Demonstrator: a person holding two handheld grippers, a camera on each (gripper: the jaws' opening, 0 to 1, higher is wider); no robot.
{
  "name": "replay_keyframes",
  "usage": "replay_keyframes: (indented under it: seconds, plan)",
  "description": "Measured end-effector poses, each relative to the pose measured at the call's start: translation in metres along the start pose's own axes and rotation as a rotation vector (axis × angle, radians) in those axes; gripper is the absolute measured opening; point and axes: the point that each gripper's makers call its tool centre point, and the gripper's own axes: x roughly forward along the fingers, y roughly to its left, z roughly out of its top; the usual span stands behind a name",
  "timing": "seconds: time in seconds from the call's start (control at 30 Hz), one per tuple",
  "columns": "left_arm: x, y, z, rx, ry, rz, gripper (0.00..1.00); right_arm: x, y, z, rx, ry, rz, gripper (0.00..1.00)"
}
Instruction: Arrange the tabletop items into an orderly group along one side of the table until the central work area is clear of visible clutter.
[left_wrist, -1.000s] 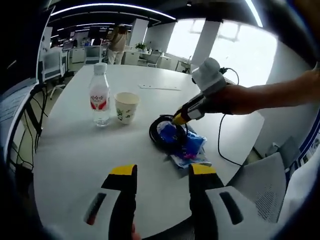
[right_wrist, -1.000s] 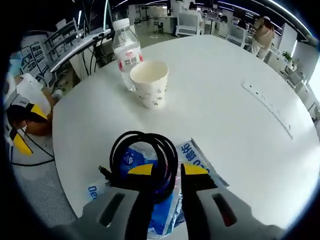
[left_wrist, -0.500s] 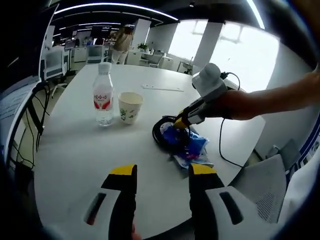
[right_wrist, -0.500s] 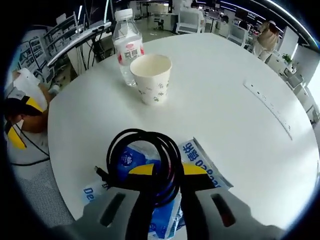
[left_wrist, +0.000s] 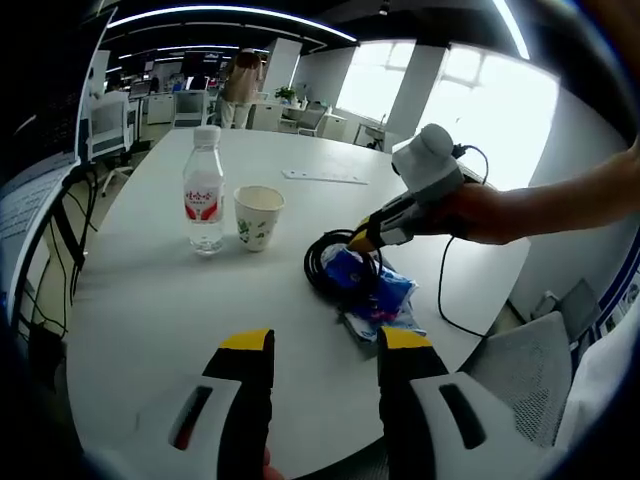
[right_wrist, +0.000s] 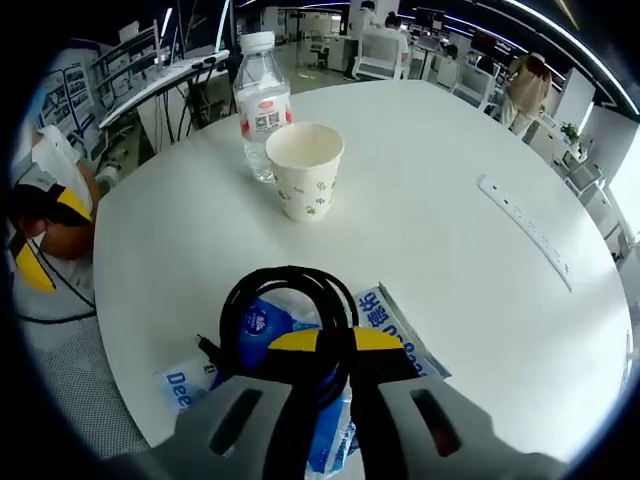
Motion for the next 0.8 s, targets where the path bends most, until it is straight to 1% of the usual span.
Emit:
replay_keyframes:
  seconds: [0.13,0.6,0.67,0.73,0.8]
  plan:
    - [0.0,0.0,0.001,0.009,0.002,-0.001,0.4,-0.007,-0.001,0.004,-0.034,-0.023,-0.025,0.06]
    - [0.0,-0.005,0.0,0.017,0.003,-0.006,0.4,-0.033,0.009,0.021,-0.076,-0.11,-0.014,0.05]
    - [0.0,-0.005,0.0,0.023,0.004,-0.006,0.4,-0.035,0.009,0.02,-0.08,-0.106,-0.015,0.05]
    - [0.001,-0.006,0.001,0.03,0.005,-0.008,0.4,-0.037,0.008,0.02,-0.067,-0.117,-0.012,0.05]
    - [0.001,-0.008,0.002,0.035,0.005,-0.011,0.4,-0.041,0.009,0.021,-0.075,-0.124,-0.015,0.05]
